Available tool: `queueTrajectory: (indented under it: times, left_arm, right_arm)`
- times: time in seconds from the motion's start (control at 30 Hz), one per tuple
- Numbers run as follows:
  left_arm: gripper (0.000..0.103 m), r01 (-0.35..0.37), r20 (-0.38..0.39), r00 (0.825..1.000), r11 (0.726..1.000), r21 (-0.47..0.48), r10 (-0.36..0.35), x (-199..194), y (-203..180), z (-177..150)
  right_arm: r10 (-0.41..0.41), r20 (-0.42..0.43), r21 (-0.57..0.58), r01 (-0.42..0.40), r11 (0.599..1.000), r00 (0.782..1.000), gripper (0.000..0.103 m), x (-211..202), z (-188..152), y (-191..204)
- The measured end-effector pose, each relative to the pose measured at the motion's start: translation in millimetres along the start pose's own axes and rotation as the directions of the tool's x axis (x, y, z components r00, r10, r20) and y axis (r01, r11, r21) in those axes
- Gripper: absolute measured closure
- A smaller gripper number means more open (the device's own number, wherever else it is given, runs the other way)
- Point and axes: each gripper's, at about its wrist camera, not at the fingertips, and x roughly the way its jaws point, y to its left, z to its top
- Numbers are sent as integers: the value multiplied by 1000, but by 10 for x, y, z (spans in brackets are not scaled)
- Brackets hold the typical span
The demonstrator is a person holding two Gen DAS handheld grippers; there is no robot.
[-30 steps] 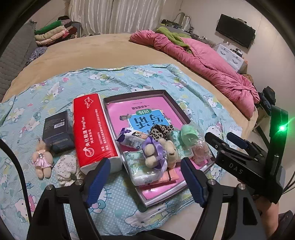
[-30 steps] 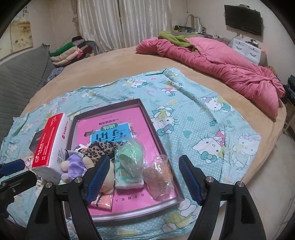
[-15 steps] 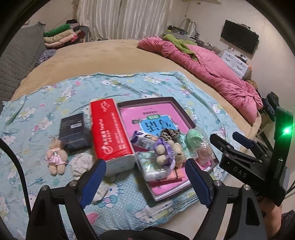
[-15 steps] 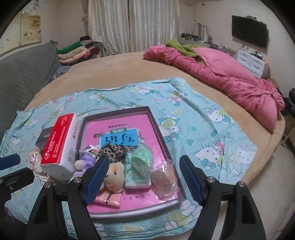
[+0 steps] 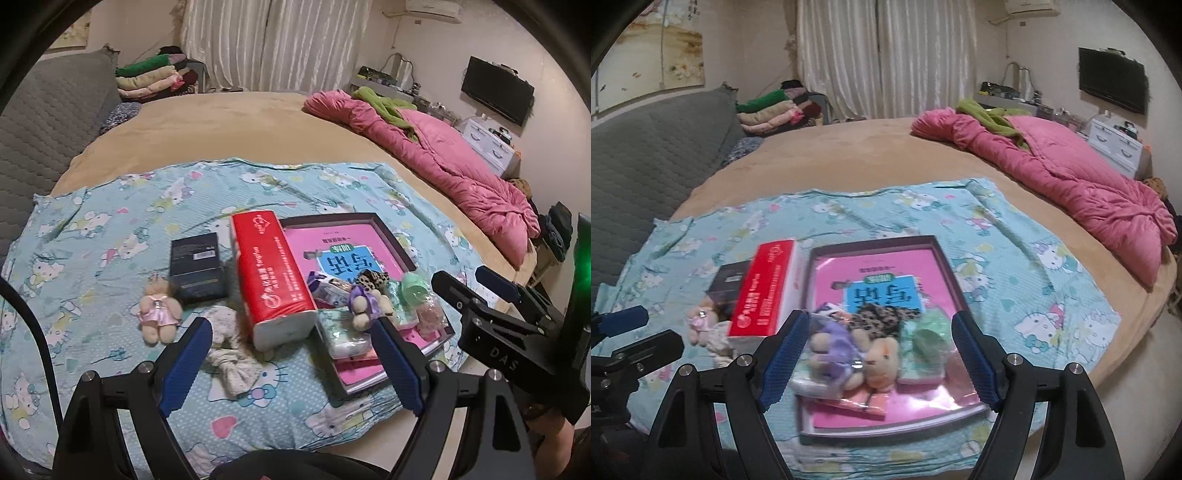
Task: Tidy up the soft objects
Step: 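Withdraw both tools from the tray back toward the remaining items, then move left tool to pink-dressed crowned teddy bear while right tool reaches white floral scrunchie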
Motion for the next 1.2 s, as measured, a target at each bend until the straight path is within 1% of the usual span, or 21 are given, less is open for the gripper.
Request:
queueTrajectory:
  times: [0.27, 0.37, 0.53, 0.83, 1.2]
  left_arm:
    - [15, -30, 27, 999, 999, -28, 30, -197, 249, -15]
    - [15, -43, 33, 998, 998, -47, 45, -265, 393, -11]
    - [15, -84, 53, 995, 993, -87, 89, -393, 692, 5]
    - [15, -121, 71, 988, 973, -197, 138, -559, 1255, -35]
    - [15, -142, 61, 985, 958, -249, 162, -589, 1546, -156]
  right_arm:
    - [74, 10, -26, -74, 997, 997, 22, -89, 13, 318]
    - [90, 5, -41, -89, 995, 996, 22, -103, 4, 415]
    - [120, -1, -74, -119, 990, 993, 22, -116, -7, 593]
    - [172, -40, -132, -175, 976, 984, 22, -76, -88, 939]
    - [222, -95, -213, -238, 948, 970, 22, -12, -254, 1348]
